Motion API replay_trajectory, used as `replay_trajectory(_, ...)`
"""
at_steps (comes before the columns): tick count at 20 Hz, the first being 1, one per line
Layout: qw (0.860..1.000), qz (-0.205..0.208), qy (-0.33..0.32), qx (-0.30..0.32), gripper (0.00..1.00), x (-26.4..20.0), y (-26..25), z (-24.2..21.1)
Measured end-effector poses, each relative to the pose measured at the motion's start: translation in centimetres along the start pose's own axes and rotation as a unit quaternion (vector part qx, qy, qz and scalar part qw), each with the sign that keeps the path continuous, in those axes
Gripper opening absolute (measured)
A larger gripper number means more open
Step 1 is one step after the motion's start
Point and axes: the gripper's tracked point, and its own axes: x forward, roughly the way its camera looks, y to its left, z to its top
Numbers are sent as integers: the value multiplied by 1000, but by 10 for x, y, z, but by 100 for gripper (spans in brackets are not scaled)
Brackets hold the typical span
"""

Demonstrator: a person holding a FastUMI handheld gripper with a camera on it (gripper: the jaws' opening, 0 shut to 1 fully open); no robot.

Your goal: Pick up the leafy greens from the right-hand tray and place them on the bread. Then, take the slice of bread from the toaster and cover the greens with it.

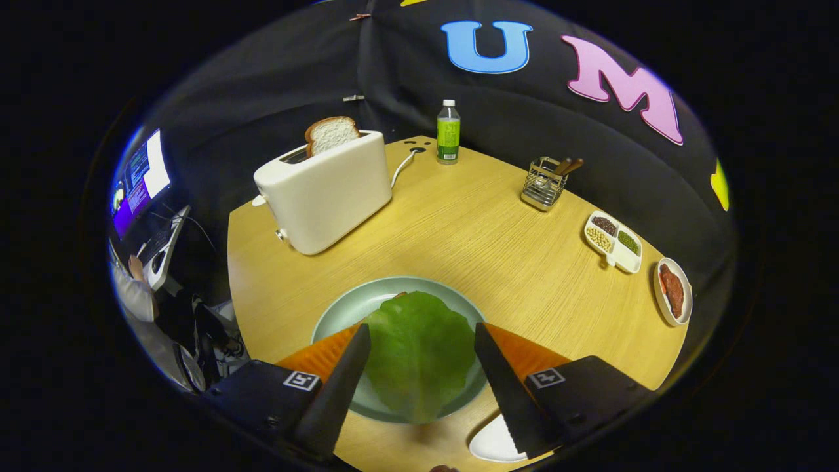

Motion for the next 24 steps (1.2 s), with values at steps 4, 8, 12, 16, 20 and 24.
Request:
replay_trajectory(4,999,-6,-33,18,97,-16,-2,21)
replay_trajectory(8,997,-10,-77,21,97,-40,2,58)
replay_trajectory(12,991,-13,-131,-10,96,-63,16,114)
replay_trajectory(16,983,5,-178,-41,96,-69,56,171)
replay_trajectory(20,983,28,-181,-27,96,-40,99,212)
replay_trajectory(24,985,45,-165,4,96,7,142,234)
